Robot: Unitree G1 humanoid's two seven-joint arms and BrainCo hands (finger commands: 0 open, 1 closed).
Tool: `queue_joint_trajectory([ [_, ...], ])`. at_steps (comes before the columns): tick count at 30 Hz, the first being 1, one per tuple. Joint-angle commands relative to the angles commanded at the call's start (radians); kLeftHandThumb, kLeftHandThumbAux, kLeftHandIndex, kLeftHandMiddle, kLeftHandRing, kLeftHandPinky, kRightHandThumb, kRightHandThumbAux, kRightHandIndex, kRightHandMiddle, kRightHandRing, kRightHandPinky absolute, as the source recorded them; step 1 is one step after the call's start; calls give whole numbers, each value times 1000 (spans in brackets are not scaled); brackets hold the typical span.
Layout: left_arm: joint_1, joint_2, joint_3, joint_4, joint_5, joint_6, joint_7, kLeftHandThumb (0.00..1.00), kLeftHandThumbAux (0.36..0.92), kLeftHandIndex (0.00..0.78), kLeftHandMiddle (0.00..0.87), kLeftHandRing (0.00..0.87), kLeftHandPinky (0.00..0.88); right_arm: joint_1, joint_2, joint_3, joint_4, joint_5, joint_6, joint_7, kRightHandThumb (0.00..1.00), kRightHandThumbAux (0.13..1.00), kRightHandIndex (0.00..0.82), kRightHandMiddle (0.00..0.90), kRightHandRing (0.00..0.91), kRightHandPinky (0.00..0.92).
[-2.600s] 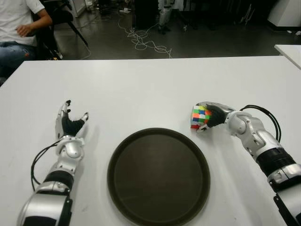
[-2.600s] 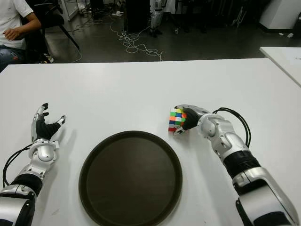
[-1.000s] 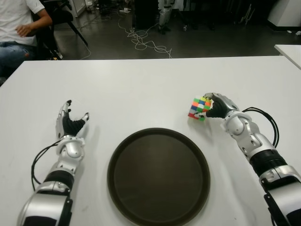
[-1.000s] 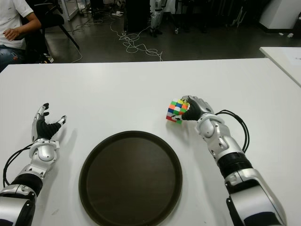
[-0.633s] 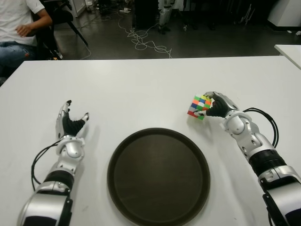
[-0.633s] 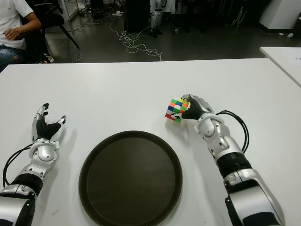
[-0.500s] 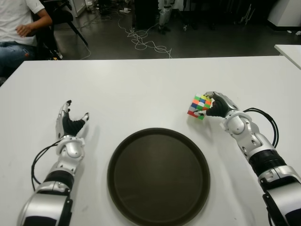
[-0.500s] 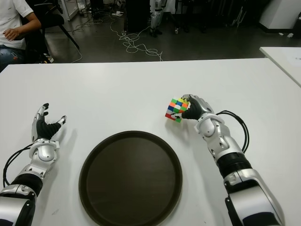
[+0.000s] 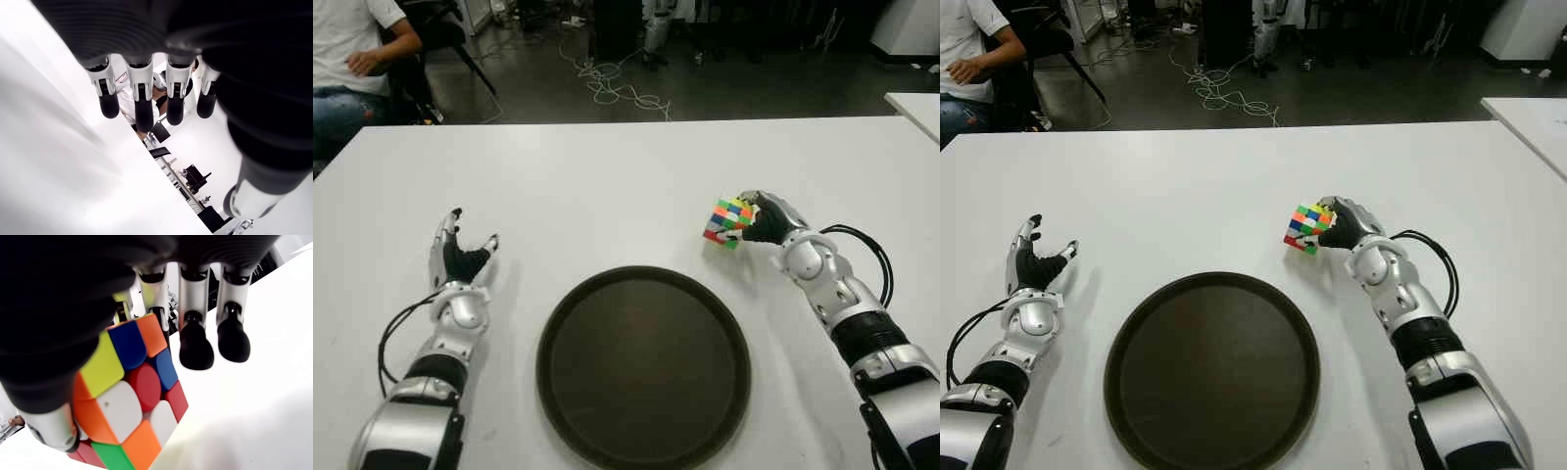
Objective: Pick up the Rubik's Cube and put it in the plate
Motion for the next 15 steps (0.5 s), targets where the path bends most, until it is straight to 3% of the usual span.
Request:
queue_joint_trajectory([
  [9, 1, 0, 2, -1, -3, -10, -2, 196, 720, 91, 144, 134, 125, 14, 29, -54, 4, 54, -68, -60, 699, 723, 438, 785, 786, 782],
  [15, 2, 0, 5, -1, -7, -13, -7, 210, 725, 96, 148, 148, 149, 28, 58, -109, 7, 136, -211, -81, 695, 723, 438, 796, 807, 803],
])
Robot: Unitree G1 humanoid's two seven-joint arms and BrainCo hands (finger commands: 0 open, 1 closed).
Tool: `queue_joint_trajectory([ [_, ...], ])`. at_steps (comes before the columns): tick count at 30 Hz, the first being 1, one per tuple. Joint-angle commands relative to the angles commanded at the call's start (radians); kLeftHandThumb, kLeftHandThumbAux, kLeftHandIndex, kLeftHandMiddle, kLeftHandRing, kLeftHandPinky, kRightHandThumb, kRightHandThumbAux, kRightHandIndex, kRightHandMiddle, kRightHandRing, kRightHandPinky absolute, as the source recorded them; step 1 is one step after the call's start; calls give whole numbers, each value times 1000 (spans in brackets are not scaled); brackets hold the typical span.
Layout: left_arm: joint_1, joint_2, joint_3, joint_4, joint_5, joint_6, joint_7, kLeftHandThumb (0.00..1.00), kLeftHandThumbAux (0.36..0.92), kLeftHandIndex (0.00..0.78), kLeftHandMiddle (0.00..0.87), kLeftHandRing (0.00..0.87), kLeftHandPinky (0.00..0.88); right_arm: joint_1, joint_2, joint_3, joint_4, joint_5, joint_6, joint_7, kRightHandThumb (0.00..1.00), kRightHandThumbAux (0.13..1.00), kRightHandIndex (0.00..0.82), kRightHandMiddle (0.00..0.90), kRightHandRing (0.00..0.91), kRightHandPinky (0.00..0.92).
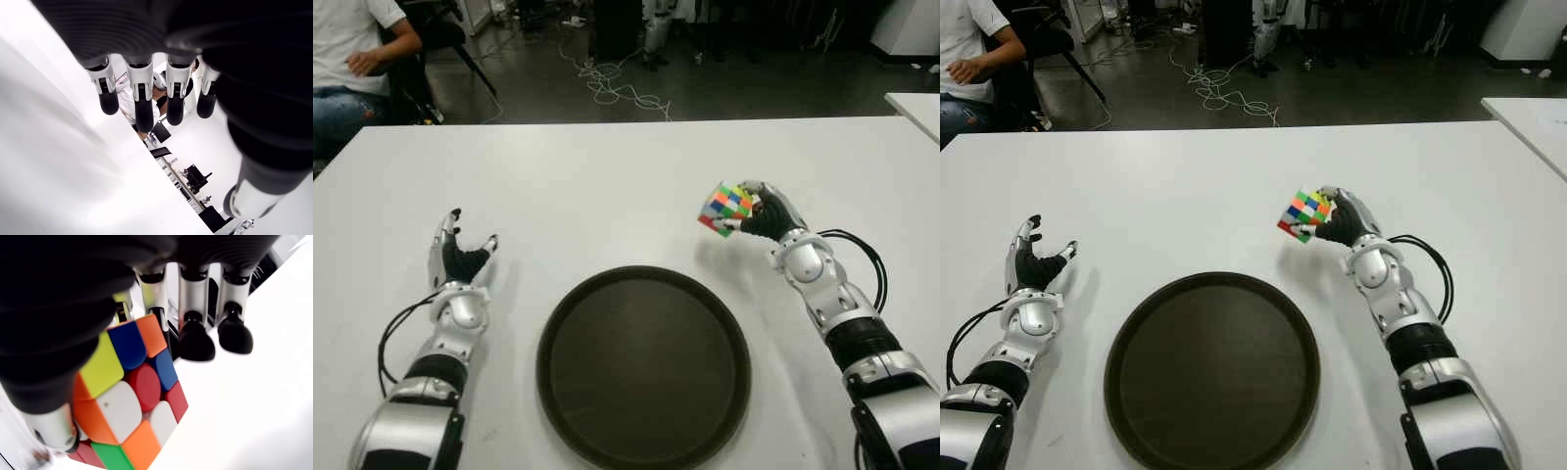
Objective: Pick up the Rubik's Cube and put it in the plate
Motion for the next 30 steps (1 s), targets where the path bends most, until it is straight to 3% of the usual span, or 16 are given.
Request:
queue_joint_trajectory([
  [6, 0, 2, -4, 0, 5, 3, 0, 201, 723, 95, 151, 149, 148, 23, 41, -49, -8, 94, -128, 27, 689, 725, 438, 794, 811, 800],
  [12, 3, 2, -5, -4, 6, -3, 3, 223, 726, 93, 147, 151, 160, 39, 68, -70, -47, 159, -162, 86, 684, 725, 437, 796, 815, 798],
  [23, -1, 1, -7, 0, 10, 10, 9, 203, 707, 90, 139, 132, 117, 76, 99, -72, -146, 198, -139, 153, 684, 724, 437, 794, 812, 800],
  [30, 1, -2, -2, -2, 3, 5, 3, 203, 709, 90, 141, 141, 144, 90, 105, -71, -184, 206, -116, 189, 686, 724, 437, 799, 816, 804],
])
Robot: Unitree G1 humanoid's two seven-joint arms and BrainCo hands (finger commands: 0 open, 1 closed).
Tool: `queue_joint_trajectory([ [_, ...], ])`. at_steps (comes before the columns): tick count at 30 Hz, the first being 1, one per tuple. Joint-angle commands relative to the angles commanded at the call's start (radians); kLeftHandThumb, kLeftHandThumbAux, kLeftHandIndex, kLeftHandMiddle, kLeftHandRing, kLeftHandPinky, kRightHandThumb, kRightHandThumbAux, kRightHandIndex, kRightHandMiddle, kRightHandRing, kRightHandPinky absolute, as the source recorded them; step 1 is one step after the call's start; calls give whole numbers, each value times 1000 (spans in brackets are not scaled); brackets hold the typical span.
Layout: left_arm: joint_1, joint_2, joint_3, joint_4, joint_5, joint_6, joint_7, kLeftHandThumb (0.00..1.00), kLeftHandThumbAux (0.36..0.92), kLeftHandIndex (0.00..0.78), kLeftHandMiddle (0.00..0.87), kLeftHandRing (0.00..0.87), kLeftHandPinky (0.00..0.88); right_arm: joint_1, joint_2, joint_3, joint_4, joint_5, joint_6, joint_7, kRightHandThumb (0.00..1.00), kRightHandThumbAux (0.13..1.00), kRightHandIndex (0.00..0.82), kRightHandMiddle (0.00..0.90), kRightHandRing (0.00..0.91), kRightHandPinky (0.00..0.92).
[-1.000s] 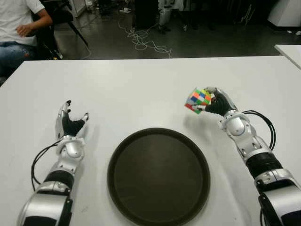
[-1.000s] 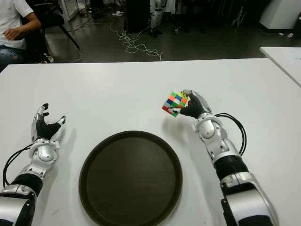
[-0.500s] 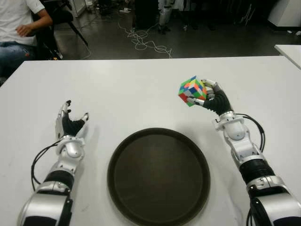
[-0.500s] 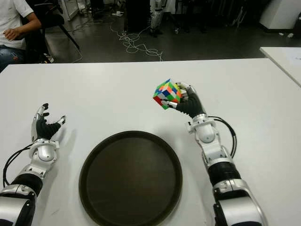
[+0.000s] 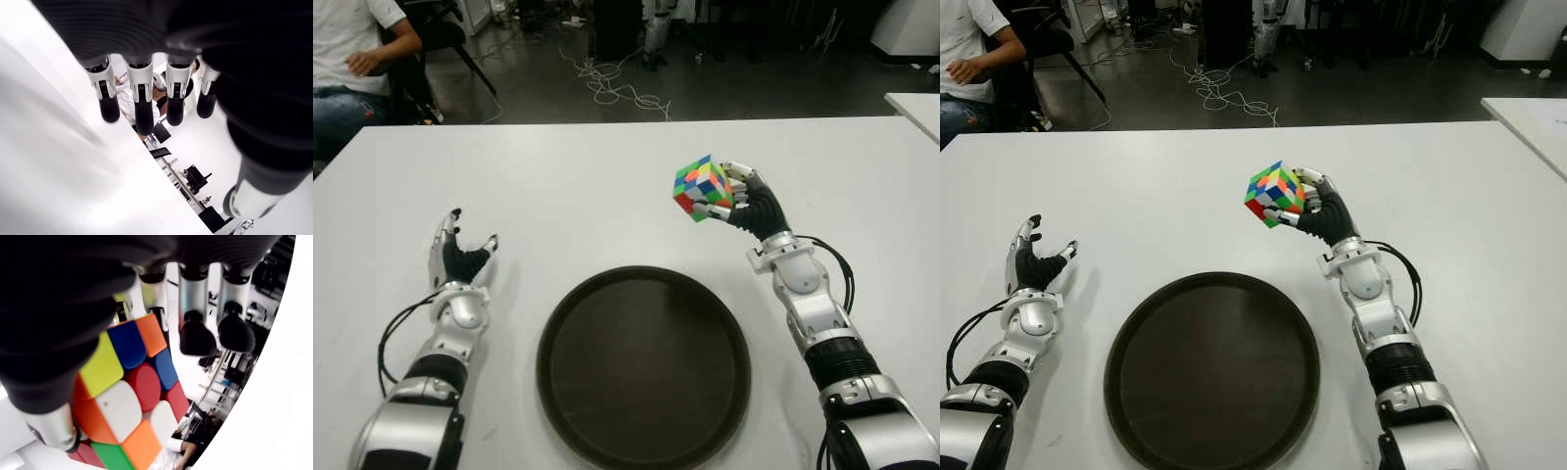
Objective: Pick up the Rubik's Cube and put it in the plate
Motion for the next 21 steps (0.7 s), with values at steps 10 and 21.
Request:
queue_joint_trajectory([
  [10, 3, -2, 11, -1, -16, -16, -20, 235, 722, 99, 157, 173, 193, 20, 5, -1, -44, 21, 46, 58, 689, 723, 437, 801, 822, 806],
  [21, 5, 1, 7, -5, -5, -16, -11, 230, 719, 96, 153, 165, 195, 41, -4, 21, -70, -10, 28, 87, 686, 723, 435, 788, 818, 807],
])
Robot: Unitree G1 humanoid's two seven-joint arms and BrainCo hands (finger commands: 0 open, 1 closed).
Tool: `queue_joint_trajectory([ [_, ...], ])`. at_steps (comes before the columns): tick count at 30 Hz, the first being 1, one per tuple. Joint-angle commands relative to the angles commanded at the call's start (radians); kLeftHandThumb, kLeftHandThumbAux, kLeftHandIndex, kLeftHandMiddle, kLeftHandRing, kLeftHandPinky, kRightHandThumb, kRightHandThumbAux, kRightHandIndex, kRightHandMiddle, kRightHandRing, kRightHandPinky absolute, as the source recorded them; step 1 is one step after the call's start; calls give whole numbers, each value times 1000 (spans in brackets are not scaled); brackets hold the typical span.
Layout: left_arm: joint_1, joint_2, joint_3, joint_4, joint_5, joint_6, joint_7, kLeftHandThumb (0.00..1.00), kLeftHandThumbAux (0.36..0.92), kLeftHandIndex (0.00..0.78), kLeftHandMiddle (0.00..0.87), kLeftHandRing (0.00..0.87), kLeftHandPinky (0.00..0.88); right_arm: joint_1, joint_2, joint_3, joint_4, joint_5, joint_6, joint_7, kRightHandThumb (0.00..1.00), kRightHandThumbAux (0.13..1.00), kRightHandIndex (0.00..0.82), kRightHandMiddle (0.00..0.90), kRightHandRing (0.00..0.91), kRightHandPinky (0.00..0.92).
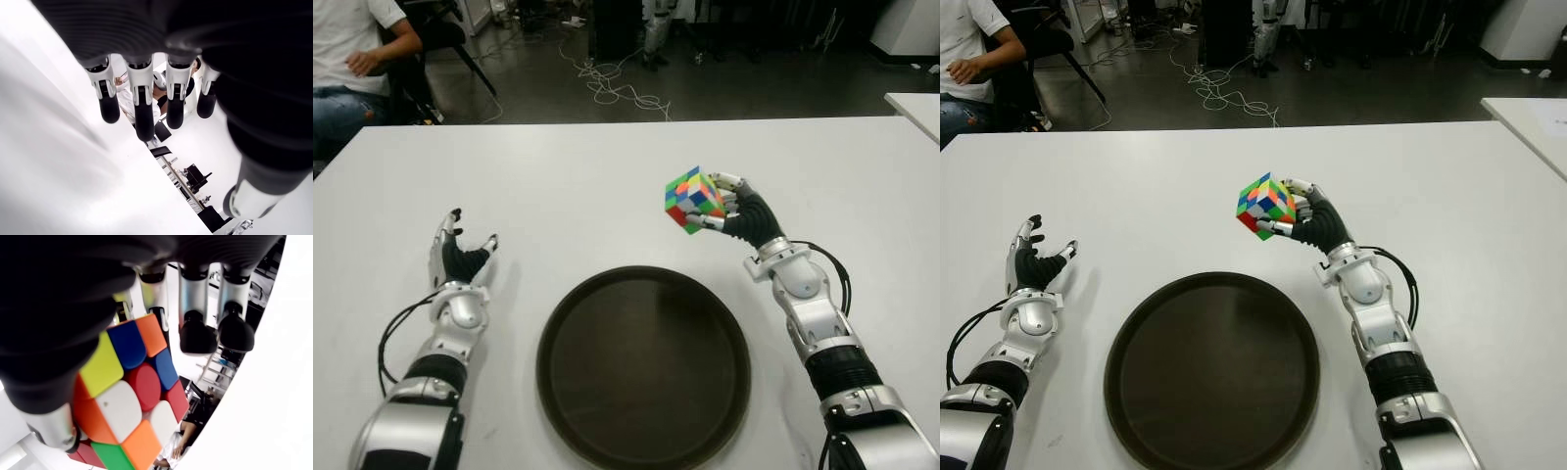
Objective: Pick up the Rubik's Cube and put it in the plate
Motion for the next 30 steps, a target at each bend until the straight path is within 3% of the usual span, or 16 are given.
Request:
queue_joint_trajectory([
  [5, 1, 1, -5, 0, 8, 6, 9, 226, 705, 97, 146, 146, 144, 28, -15, 39, -25, -61, -63, -3, 681, 724, 434, 781, 819, 817],
  [8, 0, 2, -6, 3, 10, 7, 12, 224, 706, 95, 141, 141, 146, 49, -27, 71, -73, -102, -72, 4, 292, 709, 493, 752, 800, 800],
  [12, -1, 0, -4, 6, 7, 0, 12, 228, 708, 94, 144, 150, 163, 57, -51, 98, -104, -123, -74, 36, 89, 697, 492, 750, 805, 808],
  [18, -1, -3, -2, 2, 3, -3, 13, 228, 708, 93, 145, 147, 167, 52, -76, 131, -114, -115, -100, 114, 12, 694, 532, 770, 821, 820],
  [23, -3, -5, -1, 0, 2, 3, 11, 238, 710, 97, 154, 179, 236, 41, -87, 145, -113, -94, -116, 176, 2, 708, 563, 780, 827, 823],
  [30, -4, -4, -3, 1, 5, 10, 15, 252, 721, 102, 157, 181, 218, 43, -94, 155, -134, -99, -101, 212, 0, 758, 618, 794, 835, 826],
])
